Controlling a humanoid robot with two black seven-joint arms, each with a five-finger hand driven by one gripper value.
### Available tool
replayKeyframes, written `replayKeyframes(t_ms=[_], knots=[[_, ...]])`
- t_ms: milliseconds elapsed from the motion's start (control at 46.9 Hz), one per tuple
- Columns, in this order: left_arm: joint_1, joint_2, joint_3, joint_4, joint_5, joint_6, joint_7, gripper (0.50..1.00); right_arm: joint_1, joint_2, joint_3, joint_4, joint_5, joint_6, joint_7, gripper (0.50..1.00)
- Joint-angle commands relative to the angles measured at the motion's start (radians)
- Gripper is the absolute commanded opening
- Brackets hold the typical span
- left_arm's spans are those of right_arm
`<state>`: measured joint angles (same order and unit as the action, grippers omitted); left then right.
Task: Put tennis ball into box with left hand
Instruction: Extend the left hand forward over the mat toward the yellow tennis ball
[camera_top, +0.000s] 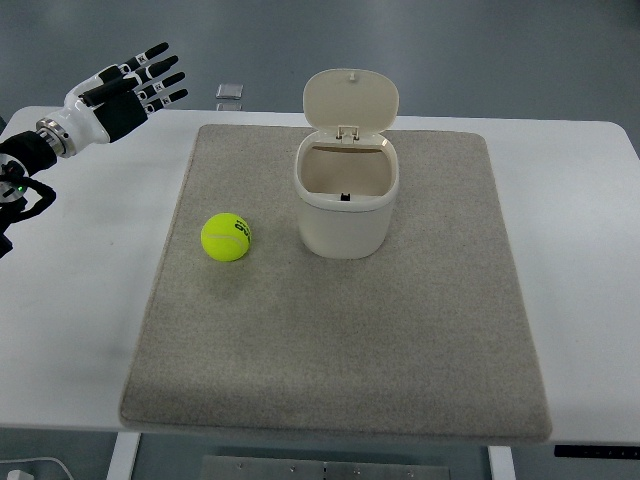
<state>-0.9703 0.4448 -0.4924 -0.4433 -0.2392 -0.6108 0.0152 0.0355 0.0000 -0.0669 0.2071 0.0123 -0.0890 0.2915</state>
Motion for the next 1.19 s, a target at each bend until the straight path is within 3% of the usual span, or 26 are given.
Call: replayKeyframes(t_ms=[0, 555, 746, 981, 1173], knots=[[0.001, 0.000, 0.000, -0.002, 0.001, 0.000, 0.000, 0.994, 0.001, 0.000, -0.001, 0.000, 0.000, 0.000, 0.000, 0.938], [-0.011, 0.011, 0.021, 0.012, 0.017, 0.000, -0.001, 0.994, 0.001, 0.000, -0.001, 0.000, 0.000, 0.000, 0.000, 0.940], [-0.027, 0.014, 0.032, -0.012, 0.225, 0.000, -0.006, 0.994, 0.001, 0.000, 0.001, 0.000, 0.000, 0.000, 0.000, 0.938], [-0.030, 0.058, 0.035, -0.158, 0.503, 0.000, -0.178, 0.994, 0.001, 0.000, -0.001, 0.000, 0.000, 0.000, 0.000, 0.938], [-0.034, 0.060, 0.034, -0.173, 0.685, 0.000, -0.265, 0.992, 0.000, 0.000, -0.001, 0.000, 0.000, 0.000, 0.000, 0.938]])
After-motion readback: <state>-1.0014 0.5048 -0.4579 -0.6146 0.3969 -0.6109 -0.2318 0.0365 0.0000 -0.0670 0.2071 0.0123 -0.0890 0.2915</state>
